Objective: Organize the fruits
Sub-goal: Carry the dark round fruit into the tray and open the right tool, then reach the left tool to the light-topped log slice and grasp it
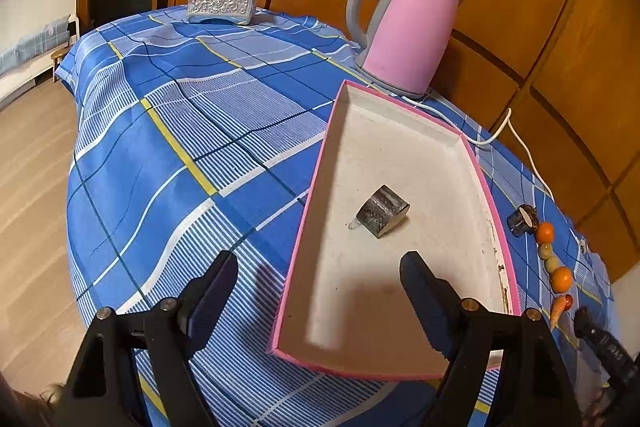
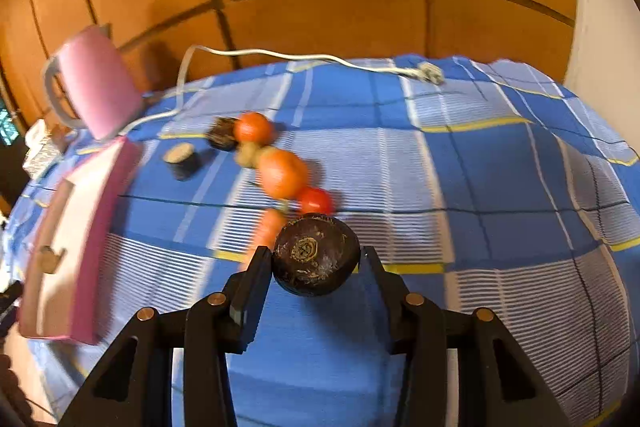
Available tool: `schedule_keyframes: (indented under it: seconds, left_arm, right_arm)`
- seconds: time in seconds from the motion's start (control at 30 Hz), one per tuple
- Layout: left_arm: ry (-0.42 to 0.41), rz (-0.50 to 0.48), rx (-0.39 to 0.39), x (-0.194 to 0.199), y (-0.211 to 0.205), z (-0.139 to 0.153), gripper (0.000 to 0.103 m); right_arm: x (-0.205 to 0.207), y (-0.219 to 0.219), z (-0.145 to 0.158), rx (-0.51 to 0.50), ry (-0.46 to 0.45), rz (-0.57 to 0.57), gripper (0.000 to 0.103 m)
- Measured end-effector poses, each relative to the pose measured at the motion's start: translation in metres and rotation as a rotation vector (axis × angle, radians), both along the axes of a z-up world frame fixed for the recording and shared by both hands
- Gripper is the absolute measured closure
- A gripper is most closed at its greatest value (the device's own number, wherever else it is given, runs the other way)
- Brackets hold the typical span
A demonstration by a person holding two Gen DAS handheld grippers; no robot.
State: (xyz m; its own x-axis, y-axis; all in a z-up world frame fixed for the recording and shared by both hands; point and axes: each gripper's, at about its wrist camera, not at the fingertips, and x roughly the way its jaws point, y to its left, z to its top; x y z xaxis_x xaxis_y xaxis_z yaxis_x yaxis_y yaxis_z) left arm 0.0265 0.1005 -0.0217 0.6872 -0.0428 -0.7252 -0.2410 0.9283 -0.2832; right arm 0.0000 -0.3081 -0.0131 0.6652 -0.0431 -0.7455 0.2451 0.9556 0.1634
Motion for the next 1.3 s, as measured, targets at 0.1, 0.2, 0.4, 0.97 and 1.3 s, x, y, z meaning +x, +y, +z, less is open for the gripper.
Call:
schedule_keyframes:
  seconds: [0.1, 0.2, 0.4, 0.97, 1.3]
  left_arm:
    - [0.004, -0.002, 0.003, -0.001, 0.0, -0.001, 0.019]
    - [0.009, 0.0, 0.002, -0.002, 0.001, -0.003, 0.019]
    - [0.012, 0.004, -0.002, -0.003, 0.004, -0.005, 0.019]
    - [0.048, -0.003, -0.013, -0.001, 0.006, -0.017, 0.019]
    - [0.041, -0.005, -0.013, -0.003, 0.005, -0.015, 0.019]
  right_arm:
    - [0.01, 0.02, 0.006, 0.066, -0.003, 0.098, 0.058]
    - [0.026, 0.046, 0.014, 0.094, -0.004, 0.205, 0.058]
    - [0.07, 0.11, 0.032, 0.122, -0.005, 0.414, 0.058]
    - [0.179, 0.225, 0.001, -0.018, 0.117, 0.507, 0.057]
    - [0.17, 0.209, 0.01, 0.023, 0.07, 0.473, 0.053]
